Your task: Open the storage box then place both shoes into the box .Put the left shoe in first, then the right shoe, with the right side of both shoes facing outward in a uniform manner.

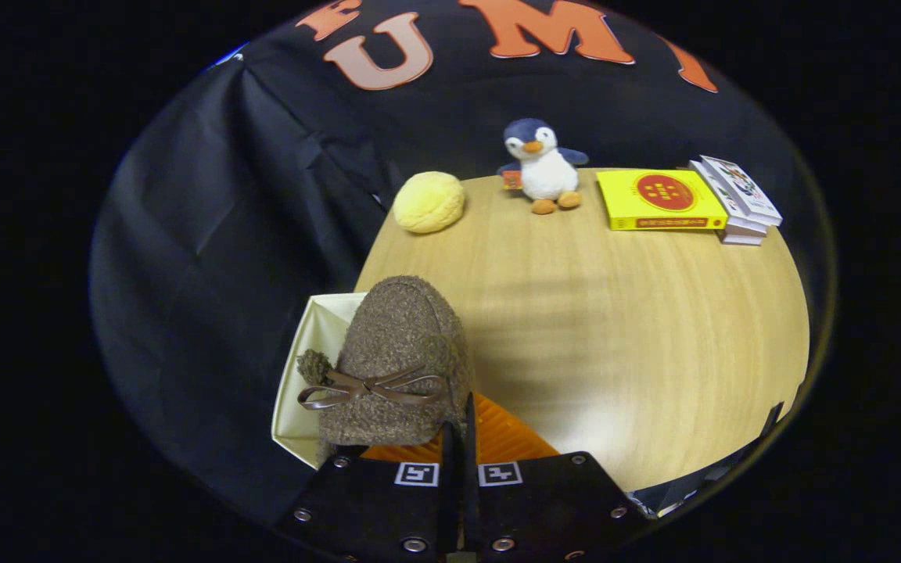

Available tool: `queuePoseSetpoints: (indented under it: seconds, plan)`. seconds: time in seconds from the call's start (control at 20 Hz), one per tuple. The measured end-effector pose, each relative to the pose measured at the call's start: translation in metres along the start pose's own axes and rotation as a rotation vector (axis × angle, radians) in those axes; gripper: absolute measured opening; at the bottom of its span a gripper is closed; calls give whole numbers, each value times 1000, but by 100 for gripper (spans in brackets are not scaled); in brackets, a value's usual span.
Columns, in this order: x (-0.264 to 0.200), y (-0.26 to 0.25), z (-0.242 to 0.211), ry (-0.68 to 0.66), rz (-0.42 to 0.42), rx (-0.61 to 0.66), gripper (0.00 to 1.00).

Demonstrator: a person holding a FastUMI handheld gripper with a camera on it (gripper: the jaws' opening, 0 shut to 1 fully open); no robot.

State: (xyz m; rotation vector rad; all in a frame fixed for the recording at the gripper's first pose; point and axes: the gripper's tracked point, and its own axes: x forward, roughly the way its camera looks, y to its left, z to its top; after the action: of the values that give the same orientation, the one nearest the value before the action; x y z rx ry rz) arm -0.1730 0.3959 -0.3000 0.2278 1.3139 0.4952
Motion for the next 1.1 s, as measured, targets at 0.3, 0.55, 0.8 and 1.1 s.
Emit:
queuePoseSetpoints:
  seconds: [0.3, 0.55, 0.8, 1.1]
  plan:
    - [41, 67, -7, 38, -7, -7, 4]
    - [74, 70, -23, 65, -84, -28, 6]
    - [88, 68, -44, 117, -96, -6, 20]
    - [43, 73, -24, 41, 31, -15, 48]
